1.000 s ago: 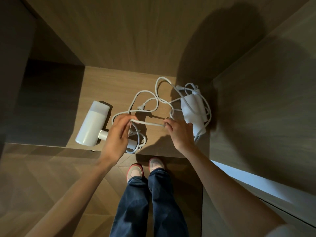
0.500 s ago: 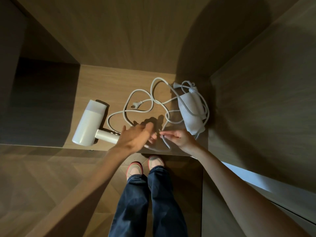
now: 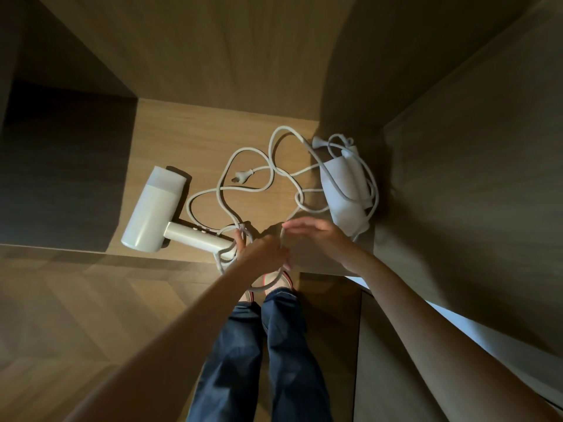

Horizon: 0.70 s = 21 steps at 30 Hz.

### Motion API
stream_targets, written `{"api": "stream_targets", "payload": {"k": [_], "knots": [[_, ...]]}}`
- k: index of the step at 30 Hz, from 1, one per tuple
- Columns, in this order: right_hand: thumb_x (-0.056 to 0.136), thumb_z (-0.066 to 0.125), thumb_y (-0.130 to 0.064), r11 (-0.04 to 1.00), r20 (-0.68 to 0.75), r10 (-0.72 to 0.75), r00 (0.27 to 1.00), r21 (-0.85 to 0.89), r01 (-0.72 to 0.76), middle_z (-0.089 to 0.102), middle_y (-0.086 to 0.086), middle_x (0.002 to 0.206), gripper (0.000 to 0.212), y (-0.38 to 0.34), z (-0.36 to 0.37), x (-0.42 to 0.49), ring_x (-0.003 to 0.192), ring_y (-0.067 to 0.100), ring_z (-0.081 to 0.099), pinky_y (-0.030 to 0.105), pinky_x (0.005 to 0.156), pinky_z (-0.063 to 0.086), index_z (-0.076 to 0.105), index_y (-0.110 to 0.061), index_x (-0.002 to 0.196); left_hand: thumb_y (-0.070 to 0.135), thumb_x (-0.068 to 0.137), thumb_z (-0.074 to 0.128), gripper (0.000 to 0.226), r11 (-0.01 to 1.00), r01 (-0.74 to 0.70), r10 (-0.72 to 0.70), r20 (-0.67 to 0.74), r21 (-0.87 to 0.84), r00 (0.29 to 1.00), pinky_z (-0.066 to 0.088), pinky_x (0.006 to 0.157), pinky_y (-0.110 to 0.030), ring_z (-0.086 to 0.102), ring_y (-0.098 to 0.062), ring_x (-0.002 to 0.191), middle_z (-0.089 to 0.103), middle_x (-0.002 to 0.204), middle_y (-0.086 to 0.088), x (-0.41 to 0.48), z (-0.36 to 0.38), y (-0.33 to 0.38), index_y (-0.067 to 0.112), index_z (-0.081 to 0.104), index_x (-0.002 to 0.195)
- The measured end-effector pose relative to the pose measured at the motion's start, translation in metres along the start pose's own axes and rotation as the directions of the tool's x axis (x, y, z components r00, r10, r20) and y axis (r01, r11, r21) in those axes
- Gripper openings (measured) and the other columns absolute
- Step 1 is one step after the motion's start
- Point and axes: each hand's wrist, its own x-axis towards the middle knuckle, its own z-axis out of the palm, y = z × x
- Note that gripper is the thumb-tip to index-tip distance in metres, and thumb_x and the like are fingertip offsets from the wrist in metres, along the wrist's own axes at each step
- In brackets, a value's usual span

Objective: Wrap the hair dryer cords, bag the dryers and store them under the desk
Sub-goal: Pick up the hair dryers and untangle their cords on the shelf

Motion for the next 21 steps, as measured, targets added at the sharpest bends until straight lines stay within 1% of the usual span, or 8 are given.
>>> {"api": "stream_targets", "payload": {"k": [2, 3, 5, 8, 10, 11, 14, 21], "knots": [[0.096, 0.050, -0.009, 0.966, -0.211, -0.198, 0.957, -0.207, 0.155, 0.068, -0.003, 0.104, 0.018, 0.000, -0.001, 0.008, 0.101, 0.024, 0.065, 0.030, 0.086, 0.054, 0.065, -0.014, 0.104, 0.041, 0.100, 0.030, 0.044, 0.999, -0.034, 0.034, -0.086, 0.000, 0.996, -0.013, 0.111, -0.057, 0.059, -0.013, 0.107, 0.071, 0.092, 0.004, -0.002, 0.002, -0.009, 0.019, 0.067, 0.090], [0.094, 0.052, -0.006, 0.945, -0.310, -0.261, 0.914, -0.274, 0.177, 0.067, -0.002, 0.104, 0.018, 0.000, -0.002, 0.015, 0.099, 0.023, 0.065, 0.020, 0.079, 0.054, 0.065, -0.010, 0.105, 0.037, 0.101, 0.029, 0.042, 0.998, -0.062, 0.062, -0.130, 0.008, 0.990, -0.011, 0.114, -0.054, 0.060, -0.012, 0.103, 0.071, 0.089, 0.007, -0.003, 0.002, -0.012, 0.020, 0.065, 0.089], [0.093, 0.055, -0.007, 0.943, -0.446, -0.246, 0.860, -0.317, 0.105, 0.064, 0.000, 0.108, 0.022, -0.007, -0.003, 0.032, 0.101, 0.015, 0.062, 0.012, 0.074, 0.047, 0.062, -0.007, 0.113, 0.031, 0.102, 0.033, 0.031, 0.991, -0.130, 0.134, -0.178, 0.038, 0.975, -0.002, 0.115, -0.050, 0.060, -0.009, 0.103, 0.068, 0.087, 0.012, -0.005, -0.002, -0.017, 0.022, 0.060, 0.090], [0.095, 0.050, -0.014, 0.909, -0.455, -0.235, 0.859, -0.415, 0.029, 0.065, 0.005, 0.110, 0.024, -0.014, -0.004, 0.065, 0.100, 0.016, 0.061, 0.019, 0.075, 0.042, 0.062, -0.010, 0.115, 0.025, 0.101, 0.038, 0.024, 0.975, -0.216, 0.224, -0.189, 0.060, 0.956, 0.025, 0.109, -0.036, 0.060, -0.014, 0.098, 0.061, 0.083, 0.012, -0.012, -0.006, -0.028, 0.018, 0.061, 0.101], [0.094, 0.051, -0.020, 0.832, -0.420, -0.293, 0.859, -0.554, 0.013, 0.068, 0.006, 0.094, 0.019, -0.017, -0.006, 0.082, 0.088, 0.019, 0.064, 0.027, 0.072, 0.047, 0.066, -0.011, 0.101, 0.022, 0.101, 0.040, 0.025, 0.960, -0.279, 0.276, -0.192, 0.015, 0.942, 0.044, 0.091, -0.029, 0.064, -0.017, 0.090, 0.069, 0.092, 0.003, -0.014, -0.005, -0.035, 0.012, 0.063, 0.104], [0.092, 0.052, -0.022, 0.808, -0.412, -0.290, 0.864, -0.589, -0.010, 0.068, 0.005, 0.086, 0.018, -0.019, -0.006, 0.089, 0.080, 0.019, 0.064, 0.030, 0.070, 0.049, 0.066, -0.010, 0.093, 0.021, 0.100, 0.041, 0.025, 0.955, -0.295, 0.289, -0.190, -0.003, 0.938, 0.047, 0.083, -0.026, 0.065, -0.017, 0.089, 0.071, 0.096, 0.000, -0.016, -0.004, -0.038, 0.011, 0.064, 0.105], [0.091, 0.054, -0.021, 0.804, -0.438, -0.257, 0.862, -0.591, -0.061, 0.067, 0.006, 0.071, 0.022, -0.020, -0.007, 0.102, 0.067, 0.017, 0.060, 0.027, 0.064, 0.045, 0.066, -0.009, 0.077, 0.018, 0.100, 0.041, 0.025, 0.952, -0.306, 0.303, -0.183, 0.007, 0.935, 0.049, 0.080, -0.027, 0.065, -0.017, 0.093, 0.070, 0.102, -0.001, -0.017, -0.004, -0.046, 0.012, 0.062, 0.111], [0.099, 0.042, -0.018, 0.928, -0.622, -0.127, 0.773, -0.351, -0.129, 0.066, 0.010, 0.095, 0.013, -0.016, -0.005, 0.078, 0.083, 0.022, 0.066, 0.036, 0.073, 0.056, 0.047, -0.009, 0.107, 0.011, 0.100, 0.040, 0.029, 0.973, -0.232, 0.232, -0.156, 0.022, 0.960, 0.054, 0.080, -0.027, 0.066, -0.017, 0.092, 0.069, 0.106, -0.006, -0.027, -0.004, -0.053, 0.010, 0.052, 0.127]]}}
